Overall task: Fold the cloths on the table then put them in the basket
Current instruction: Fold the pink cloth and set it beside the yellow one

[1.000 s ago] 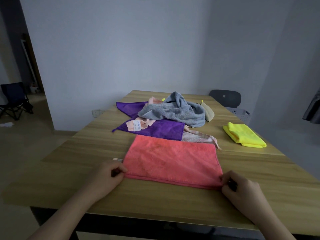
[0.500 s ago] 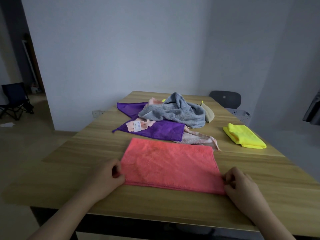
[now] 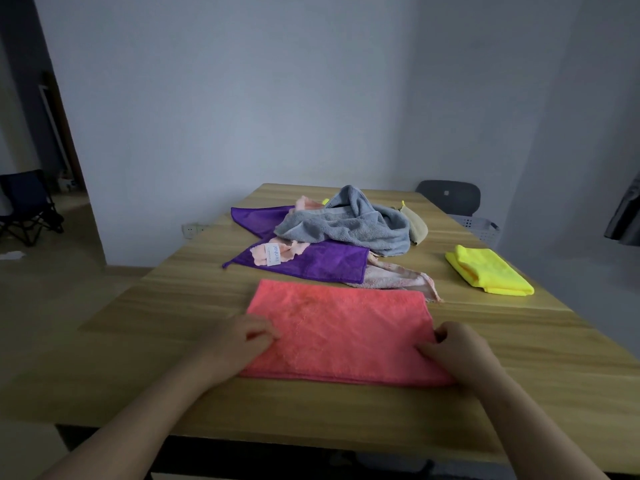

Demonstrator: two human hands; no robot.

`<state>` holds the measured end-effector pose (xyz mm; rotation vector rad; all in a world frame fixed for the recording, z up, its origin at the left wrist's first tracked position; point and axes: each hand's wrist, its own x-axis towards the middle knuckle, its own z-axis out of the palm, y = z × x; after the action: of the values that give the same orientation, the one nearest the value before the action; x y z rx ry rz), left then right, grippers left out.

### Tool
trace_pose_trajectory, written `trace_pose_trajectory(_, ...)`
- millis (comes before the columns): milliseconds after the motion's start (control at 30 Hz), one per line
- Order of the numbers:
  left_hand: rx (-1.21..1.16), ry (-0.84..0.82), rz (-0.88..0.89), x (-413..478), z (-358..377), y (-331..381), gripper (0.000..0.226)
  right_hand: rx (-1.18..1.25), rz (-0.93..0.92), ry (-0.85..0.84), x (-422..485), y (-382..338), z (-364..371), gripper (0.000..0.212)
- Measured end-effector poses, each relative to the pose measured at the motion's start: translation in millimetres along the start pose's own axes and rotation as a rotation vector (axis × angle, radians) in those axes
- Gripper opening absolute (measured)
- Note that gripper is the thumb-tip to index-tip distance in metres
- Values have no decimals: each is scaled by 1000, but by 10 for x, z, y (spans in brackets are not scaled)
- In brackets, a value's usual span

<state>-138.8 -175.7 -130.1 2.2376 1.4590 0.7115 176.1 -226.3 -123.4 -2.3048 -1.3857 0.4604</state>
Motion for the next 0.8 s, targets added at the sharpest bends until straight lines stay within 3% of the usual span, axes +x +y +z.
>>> trace_pose_trajectory(100, -47, 118, 64, 245, 31, 27, 26, 45, 6, 23, 23, 12, -6, 12)
trace_pose_trajectory(233, 391, -199, -36, 507, 159, -81, 56, 16, 22, 95, 18, 43, 26, 9)
trace_pose_trajectory(300, 454, -308, -114, 598, 185, -141, 59, -30, 15, 146, 8, 56, 56, 11)
trace_pose_trajectory(400, 308, -168, -191, 655, 173, -197, 59, -126, -18, 261, -3, 72, 124, 15)
trace_pose_trajectory(467, 344, -60, -276, 677, 182, -236, 65, -170, -27, 284, 20, 37, 145, 19)
trace_pose_trajectory(600, 382, -108, -339, 751, 212, -238, 71, -204, -2, 258, 110, -10, 131, 28)
trace_pose_trajectory(700, 387, -110, -216, 795, 221, -259, 59, -189, -10, 292, 129, 19, 157, 25)
trace_pose_trajectory(800, 408, -219, -179, 812, 216, -257, 50, -134, -6, 296, 119, 36, 152, 24)
